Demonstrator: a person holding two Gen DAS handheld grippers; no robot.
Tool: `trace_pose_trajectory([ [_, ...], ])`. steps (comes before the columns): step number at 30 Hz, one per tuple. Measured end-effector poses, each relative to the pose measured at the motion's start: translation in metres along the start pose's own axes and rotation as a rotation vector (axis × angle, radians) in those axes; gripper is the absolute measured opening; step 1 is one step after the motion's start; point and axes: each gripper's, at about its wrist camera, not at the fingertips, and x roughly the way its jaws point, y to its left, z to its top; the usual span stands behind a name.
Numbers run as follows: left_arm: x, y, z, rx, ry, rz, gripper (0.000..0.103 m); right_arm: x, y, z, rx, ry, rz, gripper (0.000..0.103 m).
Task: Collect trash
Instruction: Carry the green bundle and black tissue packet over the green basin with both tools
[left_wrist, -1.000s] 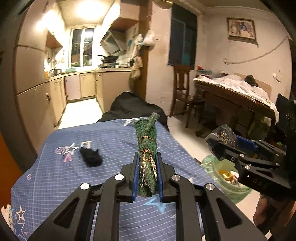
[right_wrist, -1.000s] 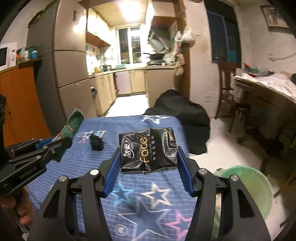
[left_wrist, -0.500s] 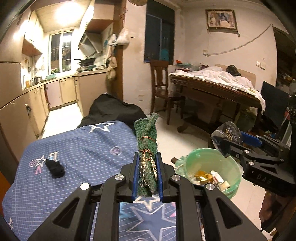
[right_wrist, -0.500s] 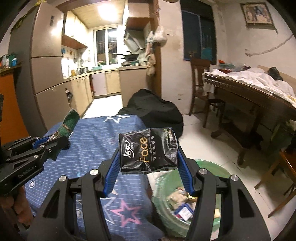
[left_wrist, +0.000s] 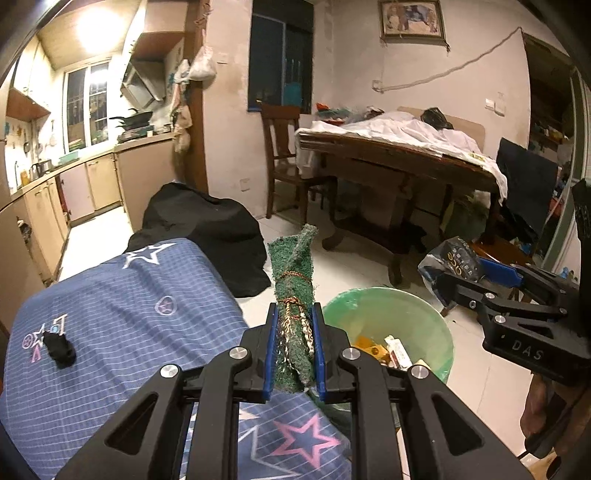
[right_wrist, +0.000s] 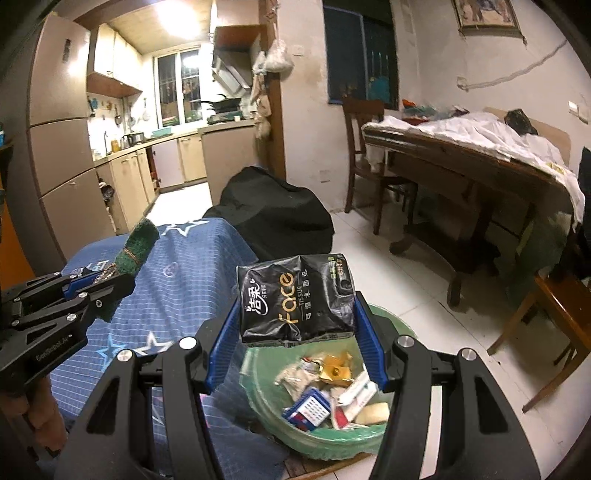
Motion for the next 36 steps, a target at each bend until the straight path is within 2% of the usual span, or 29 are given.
trace_pose_trajectory([
  [8,0.041,-0.025,0.004,0.019,0.052,-0.040,0.017,0.010,-0.032,-0.005,0.036,0.049,-0.029,0.056],
  [15,0.080,-0.044,0.012,0.043,0.109,-0.077,0.018,0.027,-0.056,-0.008,0.060,0.141,-0.035,0.056],
  [24,0.123,-0.046,0.016,0.033,0.195,-0.118,0.018,0.058,-0.077,-0.012,0.098,0.269,-0.012,0.056],
  [36,0.163,-0.045,0.004,0.032,0.259,-0.172,0.018,0.074,-0.088,-0.022,0.122,0.319,-0.008,0.056],
])
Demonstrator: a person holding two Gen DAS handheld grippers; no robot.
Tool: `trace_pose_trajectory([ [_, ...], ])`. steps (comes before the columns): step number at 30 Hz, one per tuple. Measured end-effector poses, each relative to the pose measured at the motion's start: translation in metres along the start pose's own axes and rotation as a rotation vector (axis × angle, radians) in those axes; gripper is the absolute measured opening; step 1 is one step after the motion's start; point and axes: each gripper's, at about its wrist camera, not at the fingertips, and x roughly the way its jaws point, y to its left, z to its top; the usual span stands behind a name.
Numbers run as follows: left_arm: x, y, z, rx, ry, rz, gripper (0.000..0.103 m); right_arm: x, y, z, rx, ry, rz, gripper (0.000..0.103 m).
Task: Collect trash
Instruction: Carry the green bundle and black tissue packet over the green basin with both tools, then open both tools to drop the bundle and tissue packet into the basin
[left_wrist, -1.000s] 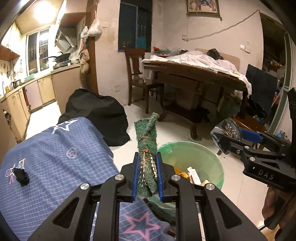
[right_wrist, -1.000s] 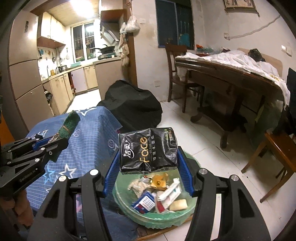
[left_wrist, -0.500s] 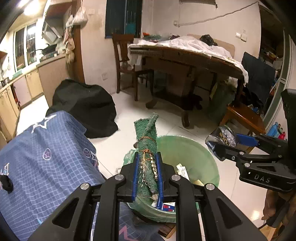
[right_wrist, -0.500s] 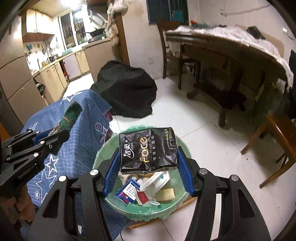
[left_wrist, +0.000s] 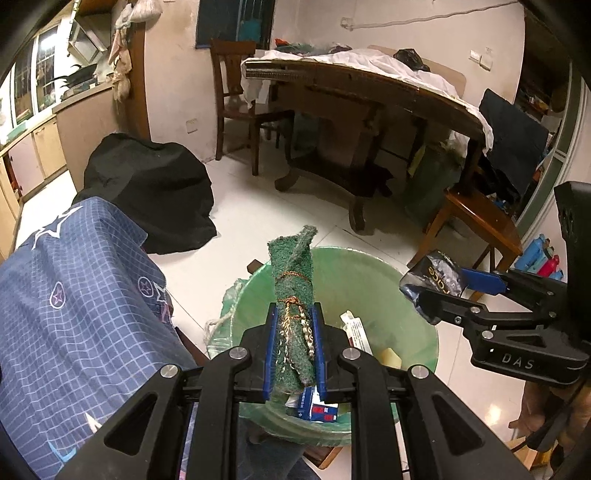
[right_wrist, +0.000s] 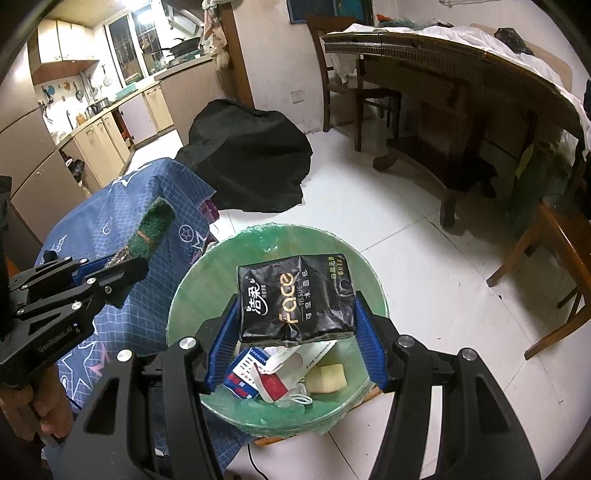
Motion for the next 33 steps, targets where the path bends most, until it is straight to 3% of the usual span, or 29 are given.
trace_pose_trajectory([
  [22,0.024,-0.005,-0.002,0.013,0.028,0.004,0.019,0.007,-0.003,0.001,0.003,-0.002,0.005,0.058],
  [25,0.027,-0.004,-0.001,0.010,0.028,0.014,0.036,0.010,-0.006,0.000,0.005,-0.005,0.007,0.059],
  [27,0.027,-0.003,-0.001,0.008,0.020,0.025,0.060,0.011,-0.007,-0.001,0.009,-0.007,0.009,0.060],
  [29,0.026,-0.002,-0.001,0.007,0.008,0.035,0.072,0.011,-0.008,-0.002,0.012,-0.009,0.008,0.064],
  [33,0.027,0.001,-0.001,0.001,0.007,0.047,0.078,0.010,-0.011,-0.003,0.022,-0.020,0.003,0.070],
])
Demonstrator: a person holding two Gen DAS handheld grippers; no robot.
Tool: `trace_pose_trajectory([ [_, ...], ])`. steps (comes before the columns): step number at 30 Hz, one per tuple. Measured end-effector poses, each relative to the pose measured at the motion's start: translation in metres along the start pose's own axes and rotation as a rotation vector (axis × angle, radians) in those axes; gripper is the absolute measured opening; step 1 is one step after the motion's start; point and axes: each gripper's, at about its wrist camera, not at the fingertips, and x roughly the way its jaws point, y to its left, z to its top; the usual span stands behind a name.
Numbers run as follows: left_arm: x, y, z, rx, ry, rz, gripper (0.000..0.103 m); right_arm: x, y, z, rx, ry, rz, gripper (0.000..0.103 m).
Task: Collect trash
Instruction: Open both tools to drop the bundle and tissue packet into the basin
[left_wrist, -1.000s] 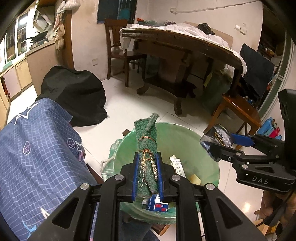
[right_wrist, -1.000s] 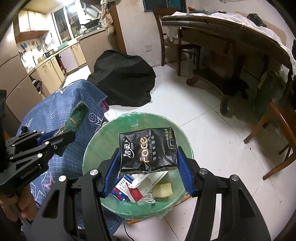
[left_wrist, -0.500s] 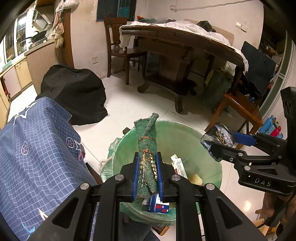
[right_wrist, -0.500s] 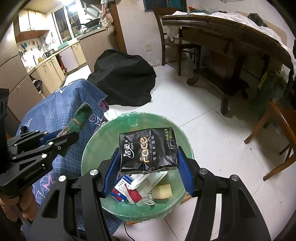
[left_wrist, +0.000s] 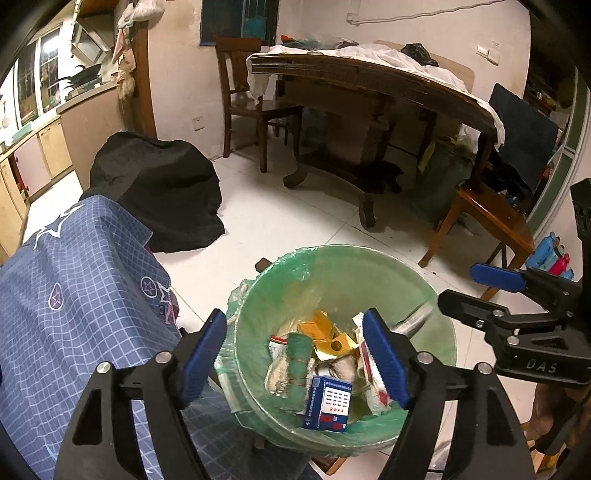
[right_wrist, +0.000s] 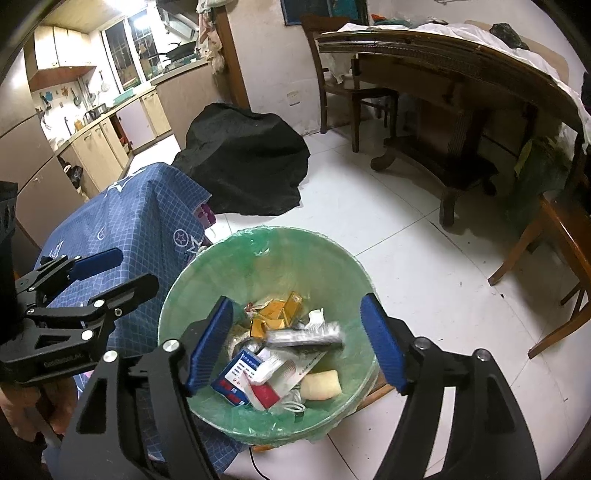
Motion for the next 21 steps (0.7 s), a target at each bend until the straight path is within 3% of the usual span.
trace_pose_trajectory([
  [15,0.010,0.004,-0.006,-0.020,0.026,0.027,0.089,-0.016,0.001,-0.006,-0.002,-0.068,-0.007,0.092],
  [21,0.007,0.006,-0.008,-0.025,0.023,0.038,0.095,-0.018,0.007,-0.011,-0.017,-0.081,-0.020,0.097],
])
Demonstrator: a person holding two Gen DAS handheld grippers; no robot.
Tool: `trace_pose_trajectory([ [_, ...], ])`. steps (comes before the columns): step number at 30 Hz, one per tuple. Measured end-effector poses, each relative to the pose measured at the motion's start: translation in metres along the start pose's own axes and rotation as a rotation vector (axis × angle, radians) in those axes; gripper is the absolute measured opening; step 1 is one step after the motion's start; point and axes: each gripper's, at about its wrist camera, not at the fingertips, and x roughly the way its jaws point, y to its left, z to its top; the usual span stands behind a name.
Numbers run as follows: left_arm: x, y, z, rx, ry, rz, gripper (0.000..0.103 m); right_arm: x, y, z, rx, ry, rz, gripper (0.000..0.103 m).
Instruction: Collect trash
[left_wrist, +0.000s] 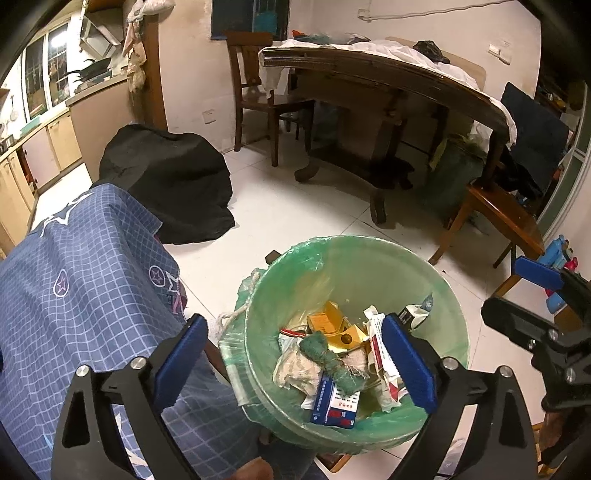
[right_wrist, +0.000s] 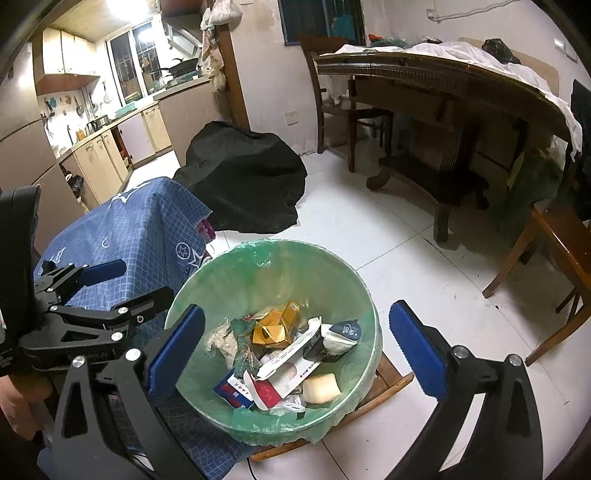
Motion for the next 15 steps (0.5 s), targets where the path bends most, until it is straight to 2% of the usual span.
trace_pose_trajectory([
  [9,-0.011,0.003,-0.005,-0.009,-0.010,0.012,0.098,-0.010,0.013,-0.007,-0.017,-0.023,-0.011,0.097],
  [15,-0.036,0.001,-0.011,-0.002,-0.059,0.026,0.098,-0.032,0.023,-0.014,-0.018,-0.071,-0.021,0.097],
])
